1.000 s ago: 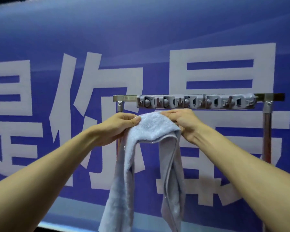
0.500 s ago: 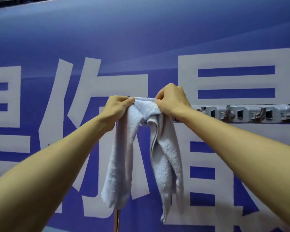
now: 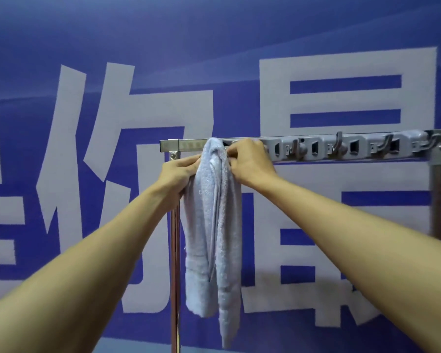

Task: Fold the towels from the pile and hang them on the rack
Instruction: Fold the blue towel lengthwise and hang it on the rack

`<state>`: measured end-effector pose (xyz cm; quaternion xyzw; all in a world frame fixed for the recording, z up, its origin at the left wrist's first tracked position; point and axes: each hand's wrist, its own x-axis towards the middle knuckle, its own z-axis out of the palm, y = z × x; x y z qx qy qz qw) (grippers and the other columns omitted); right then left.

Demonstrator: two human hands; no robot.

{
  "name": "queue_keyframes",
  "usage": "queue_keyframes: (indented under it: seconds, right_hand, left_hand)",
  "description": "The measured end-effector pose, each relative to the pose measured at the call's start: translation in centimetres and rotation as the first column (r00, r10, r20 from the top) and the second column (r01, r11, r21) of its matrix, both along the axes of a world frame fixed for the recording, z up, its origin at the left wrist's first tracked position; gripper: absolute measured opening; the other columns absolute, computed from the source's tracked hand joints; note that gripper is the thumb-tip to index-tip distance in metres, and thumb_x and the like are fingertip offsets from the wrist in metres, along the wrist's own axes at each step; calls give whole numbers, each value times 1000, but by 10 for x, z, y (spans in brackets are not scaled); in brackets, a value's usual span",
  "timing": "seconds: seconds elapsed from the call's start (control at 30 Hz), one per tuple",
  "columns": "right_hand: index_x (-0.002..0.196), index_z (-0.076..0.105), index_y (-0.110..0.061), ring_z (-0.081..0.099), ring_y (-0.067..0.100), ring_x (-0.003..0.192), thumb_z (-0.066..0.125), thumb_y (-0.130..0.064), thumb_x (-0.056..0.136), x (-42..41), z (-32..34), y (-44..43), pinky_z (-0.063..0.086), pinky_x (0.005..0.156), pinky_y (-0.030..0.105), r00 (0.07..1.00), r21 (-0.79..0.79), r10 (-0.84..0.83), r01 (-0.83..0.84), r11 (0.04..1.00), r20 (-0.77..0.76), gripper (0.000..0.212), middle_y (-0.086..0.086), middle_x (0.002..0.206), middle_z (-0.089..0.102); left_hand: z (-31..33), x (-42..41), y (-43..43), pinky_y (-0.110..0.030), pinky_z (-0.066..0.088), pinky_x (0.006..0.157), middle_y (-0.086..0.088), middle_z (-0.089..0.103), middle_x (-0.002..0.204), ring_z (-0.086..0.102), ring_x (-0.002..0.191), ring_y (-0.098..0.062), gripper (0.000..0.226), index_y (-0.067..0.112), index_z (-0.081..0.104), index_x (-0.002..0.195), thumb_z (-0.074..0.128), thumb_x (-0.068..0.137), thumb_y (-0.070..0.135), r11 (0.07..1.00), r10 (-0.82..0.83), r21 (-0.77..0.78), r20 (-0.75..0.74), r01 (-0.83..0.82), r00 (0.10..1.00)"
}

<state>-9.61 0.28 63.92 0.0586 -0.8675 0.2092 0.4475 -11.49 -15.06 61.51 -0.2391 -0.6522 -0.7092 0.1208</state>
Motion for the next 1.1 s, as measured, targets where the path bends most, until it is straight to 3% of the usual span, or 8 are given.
queue_keyframes:
  seconds: [0.1,0.3,0.47,0.63,0.87,0.97,1.03,1.1]
  right_hand:
    - [79,73,-14,62,28,84,57,-13,86,4,-4,2,56,74,45,998,-47,63,-62,997,22,17,6,82,69]
    - [99,72,-21,67,24,90,60,-18,90,26,-17,20,58,76,45,985,-125,114,-98,987,133,15,3,99,71]
    - [114,68,-14,66,21,97,56,-13,92,70,-26,35,57,84,42,975,-77,89,-75,994,204,25,7,111,69]
    - [116,67,-15,63,15,100,57,-18,92,131,-53,61,53,90,35,952,-21,95,-93,995,292,26,3,110,70]
    - [122,62,-18,60,9,98,60,-24,92,195,-147,128,45,79,19,844,-31,103,-103,994,526,31,-1,119,66]
    - [120,63,-16,63,5,90,59,-22,92,205,-196,156,41,64,5,791,-95,124,-84,992,599,29,-3,110,68]
    - [118,64,-14,61,-2,77,59,-20,91,203,-232,171,41,61,4,743,-119,126,-63,991,657,28,-7,100,67]
    - [119,63,-12,67,6,80,58,-17,91,192,-272,188,49,71,13,682,-164,151,-47,985,716,28,-4,102,68]
  left_hand:
    - [-2,12,-6,-19,53,63,1,72,101,67,78,-7,24,15,68,115,58,93,20,995,-3,-102,-27,0,1000]
    - [-8,32,-26,-34,44,99,1,66,117,60,108,-14,28,20,64,121,56,94,21,973,148,-169,-65,-157,987]
    - [-8,82,-24,-32,49,88,-3,69,102,63,97,-17,21,21,70,102,52,94,15,981,167,-71,-141,-178,976]
    - [-28,141,2,-26,52,84,-5,71,99,67,93,-16,24,20,71,103,47,98,19,964,7,-259,-191,-57,981]
    - [-122,195,70,-32,50,89,-9,72,95,68,85,-19,20,14,70,100,52,94,9,902,-115,-416,24,115,993]
    - [-176,195,97,-32,48,87,-4,71,89,67,82,-16,18,17,70,95,53,93,11,849,-151,-494,110,186,982]
    - [-214,192,113,-29,47,85,-4,70,89,67,81,-15,18,19,69,92,53,94,11,810,-167,-533,188,243,968]
    - [-253,188,128,-31,47,87,-5,68,89,66,80,-17,19,18,68,91,52,94,11,797,-167,-523,291,303,942]
